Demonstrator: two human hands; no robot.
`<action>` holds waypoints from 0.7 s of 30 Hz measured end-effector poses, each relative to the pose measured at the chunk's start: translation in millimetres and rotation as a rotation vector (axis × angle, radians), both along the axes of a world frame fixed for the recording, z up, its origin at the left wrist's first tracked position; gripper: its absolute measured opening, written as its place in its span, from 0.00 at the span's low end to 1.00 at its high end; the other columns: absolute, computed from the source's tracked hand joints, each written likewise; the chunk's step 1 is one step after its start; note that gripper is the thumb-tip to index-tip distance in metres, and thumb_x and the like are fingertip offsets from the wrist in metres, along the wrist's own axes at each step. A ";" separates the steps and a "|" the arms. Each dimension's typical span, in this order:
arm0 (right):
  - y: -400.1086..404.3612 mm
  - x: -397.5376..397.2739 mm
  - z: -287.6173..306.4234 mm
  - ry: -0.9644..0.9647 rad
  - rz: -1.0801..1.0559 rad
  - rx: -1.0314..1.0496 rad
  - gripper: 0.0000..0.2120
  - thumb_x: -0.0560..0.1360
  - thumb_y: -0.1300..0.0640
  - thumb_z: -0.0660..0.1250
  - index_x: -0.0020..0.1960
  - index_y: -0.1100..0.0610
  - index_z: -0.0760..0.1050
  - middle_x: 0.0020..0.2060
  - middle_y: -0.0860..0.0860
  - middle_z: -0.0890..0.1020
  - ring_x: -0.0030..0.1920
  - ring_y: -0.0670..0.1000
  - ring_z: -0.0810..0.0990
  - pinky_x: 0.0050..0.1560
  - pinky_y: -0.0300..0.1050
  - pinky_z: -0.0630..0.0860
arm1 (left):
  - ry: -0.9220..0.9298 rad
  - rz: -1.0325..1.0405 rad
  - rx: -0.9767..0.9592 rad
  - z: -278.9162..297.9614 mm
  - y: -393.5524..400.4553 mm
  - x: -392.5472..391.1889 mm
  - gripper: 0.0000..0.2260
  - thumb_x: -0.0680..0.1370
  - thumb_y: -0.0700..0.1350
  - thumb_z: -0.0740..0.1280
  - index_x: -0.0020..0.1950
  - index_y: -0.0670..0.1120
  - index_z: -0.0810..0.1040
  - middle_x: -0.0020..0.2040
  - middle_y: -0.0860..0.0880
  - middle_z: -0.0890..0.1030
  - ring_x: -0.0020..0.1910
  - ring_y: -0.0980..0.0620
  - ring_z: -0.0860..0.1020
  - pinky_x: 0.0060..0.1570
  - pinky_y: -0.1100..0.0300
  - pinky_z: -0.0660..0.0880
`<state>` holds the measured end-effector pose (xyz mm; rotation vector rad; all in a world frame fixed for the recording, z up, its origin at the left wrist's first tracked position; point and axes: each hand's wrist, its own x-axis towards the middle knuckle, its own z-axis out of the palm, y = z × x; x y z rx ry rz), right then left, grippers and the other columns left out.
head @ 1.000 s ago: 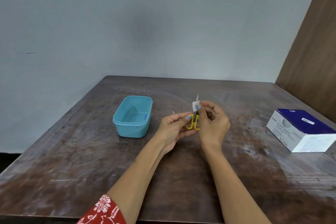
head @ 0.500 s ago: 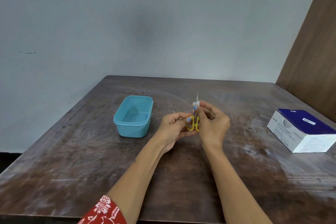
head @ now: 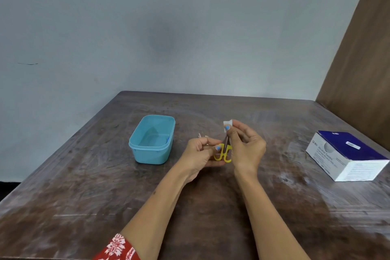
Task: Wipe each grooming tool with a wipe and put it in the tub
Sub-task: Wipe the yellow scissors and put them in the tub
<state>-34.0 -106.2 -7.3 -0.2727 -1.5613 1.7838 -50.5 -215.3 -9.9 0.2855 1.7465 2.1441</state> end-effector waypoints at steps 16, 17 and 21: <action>1.5 -0.5 -2.0 -0.060 0.060 0.071 0.09 0.70 0.63 0.73 0.50 0.57 0.81 0.38 0.47 0.84 0.35 0.41 0.83 0.36 0.35 0.78 | 0.052 0.075 -0.011 -2.5 0.8 0.4 0.07 0.76 0.34 0.64 0.53 0.37 0.79 0.45 0.41 0.83 0.43 0.49 0.82 0.42 0.55 0.82; 1.3 -0.7 -2.0 -0.060 0.057 0.072 0.09 0.70 0.63 0.73 0.49 0.57 0.81 0.38 0.47 0.84 0.35 0.41 0.83 0.35 0.34 0.78 | 0.051 0.075 -0.010 -2.7 0.6 -0.2 0.07 0.76 0.34 0.64 0.52 0.38 0.79 0.45 0.41 0.83 0.44 0.49 0.82 0.42 0.55 0.82; 4.9 -1.1 -0.6 -0.024 -0.005 0.030 0.09 0.70 0.64 0.73 0.50 0.58 0.82 0.38 0.47 0.84 0.38 0.43 0.84 0.41 0.39 0.80 | 0.038 0.025 -0.026 -3.9 2.8 0.6 0.07 0.76 0.34 0.64 0.52 0.37 0.78 0.45 0.40 0.83 0.44 0.47 0.82 0.43 0.54 0.82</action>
